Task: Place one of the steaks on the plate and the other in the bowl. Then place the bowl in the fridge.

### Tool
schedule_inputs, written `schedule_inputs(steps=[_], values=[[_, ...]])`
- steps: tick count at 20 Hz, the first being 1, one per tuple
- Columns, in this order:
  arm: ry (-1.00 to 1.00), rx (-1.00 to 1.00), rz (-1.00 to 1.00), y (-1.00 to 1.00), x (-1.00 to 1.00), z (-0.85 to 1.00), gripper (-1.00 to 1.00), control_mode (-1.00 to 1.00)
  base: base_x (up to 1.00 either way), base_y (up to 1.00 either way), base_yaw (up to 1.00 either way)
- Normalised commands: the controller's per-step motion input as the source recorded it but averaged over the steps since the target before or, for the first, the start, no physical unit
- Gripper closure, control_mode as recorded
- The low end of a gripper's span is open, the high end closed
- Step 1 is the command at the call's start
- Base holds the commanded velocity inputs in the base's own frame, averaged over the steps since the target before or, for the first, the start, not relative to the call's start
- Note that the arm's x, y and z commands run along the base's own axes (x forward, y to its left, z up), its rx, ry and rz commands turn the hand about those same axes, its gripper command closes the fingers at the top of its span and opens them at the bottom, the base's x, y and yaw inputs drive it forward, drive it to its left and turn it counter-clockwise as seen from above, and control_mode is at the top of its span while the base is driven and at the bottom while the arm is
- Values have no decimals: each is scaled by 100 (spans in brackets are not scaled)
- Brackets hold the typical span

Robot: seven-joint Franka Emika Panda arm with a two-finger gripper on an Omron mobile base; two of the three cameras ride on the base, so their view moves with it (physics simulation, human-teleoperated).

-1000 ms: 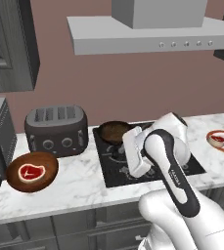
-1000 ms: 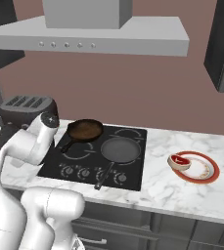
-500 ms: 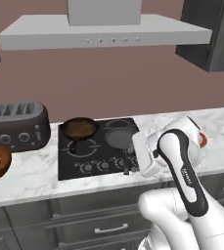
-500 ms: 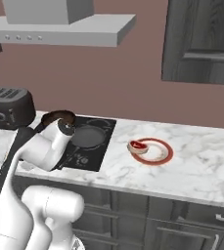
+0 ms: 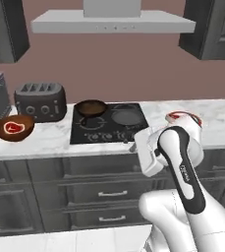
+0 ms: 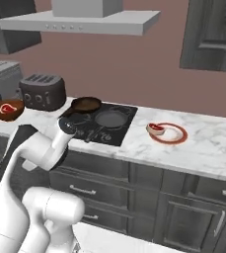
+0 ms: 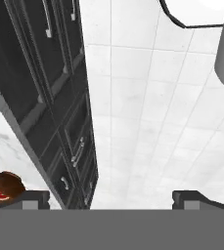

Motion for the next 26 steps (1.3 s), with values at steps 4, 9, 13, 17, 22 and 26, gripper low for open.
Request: schedule_inputs(steps=[4, 9, 13, 17, 22, 26], values=[[0, 0, 0, 0, 0, 0, -100, 100, -1, 6, 91], [0, 0, 0, 0, 0, 0, -100, 100, 0, 0, 100], [0, 0, 0, 0, 0, 0, -100, 100, 0, 0, 100], [0, 0, 0, 0, 0, 0, -100, 100, 0, 0, 100], [0, 0, 0, 0, 0, 0, -100, 100, 0, 0, 100], [0, 0, 0, 0, 0, 0, -100, 100, 0, 0, 100]])
